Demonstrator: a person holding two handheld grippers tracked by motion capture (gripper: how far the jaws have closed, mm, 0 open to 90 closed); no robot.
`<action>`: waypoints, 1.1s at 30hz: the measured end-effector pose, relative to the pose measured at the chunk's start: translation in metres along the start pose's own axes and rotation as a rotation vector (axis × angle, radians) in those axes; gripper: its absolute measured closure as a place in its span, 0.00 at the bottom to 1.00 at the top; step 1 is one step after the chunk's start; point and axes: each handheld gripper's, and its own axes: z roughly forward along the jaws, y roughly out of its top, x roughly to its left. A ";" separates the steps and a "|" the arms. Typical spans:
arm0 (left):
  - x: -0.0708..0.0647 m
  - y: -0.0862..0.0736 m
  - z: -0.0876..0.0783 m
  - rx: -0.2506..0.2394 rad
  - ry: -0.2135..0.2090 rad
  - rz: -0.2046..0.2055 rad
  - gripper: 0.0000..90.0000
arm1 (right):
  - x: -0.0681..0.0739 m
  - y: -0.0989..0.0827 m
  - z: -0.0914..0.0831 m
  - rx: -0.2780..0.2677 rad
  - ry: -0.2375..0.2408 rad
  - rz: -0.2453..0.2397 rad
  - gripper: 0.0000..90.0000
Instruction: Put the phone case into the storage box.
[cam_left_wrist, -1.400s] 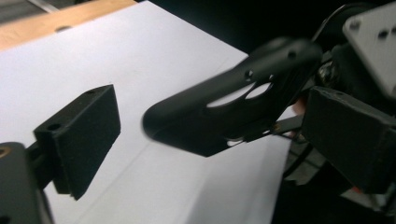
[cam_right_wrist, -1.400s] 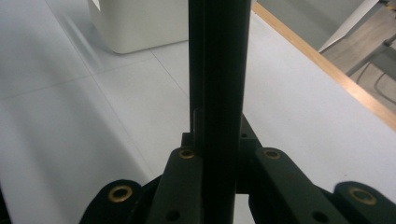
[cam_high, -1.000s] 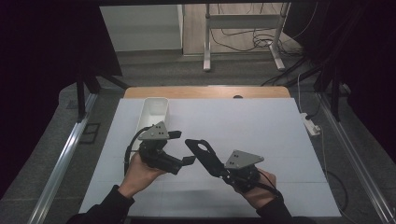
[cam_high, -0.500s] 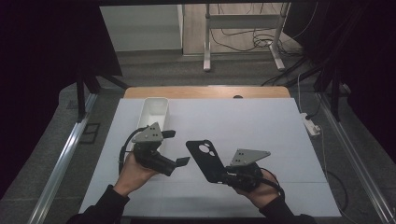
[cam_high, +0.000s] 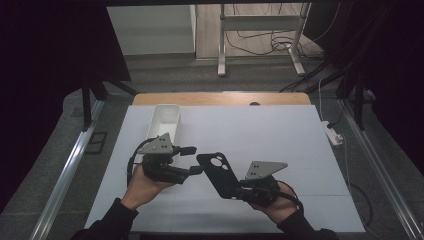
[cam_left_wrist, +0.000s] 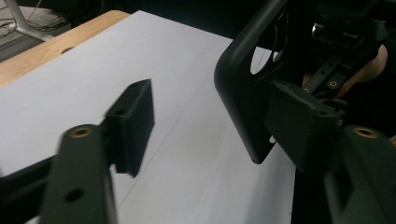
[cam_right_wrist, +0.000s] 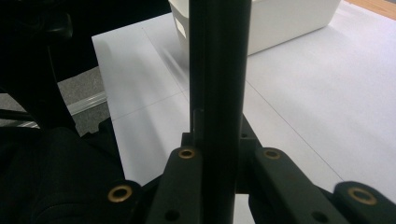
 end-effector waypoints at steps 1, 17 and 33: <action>0.000 0.000 0.000 0.000 -0.010 -0.005 0.42 | 0.000 0.000 0.000 0.000 0.000 0.000 0.95; 0.003 0.000 0.000 -0.005 -0.087 -0.057 0.85 | 0.002 0.000 0.002 0.001 -0.015 -0.020 0.95; 0.004 0.002 -0.002 -0.045 -0.155 -0.088 0.92 | 0.000 0.000 0.005 0.018 -0.049 -0.022 0.91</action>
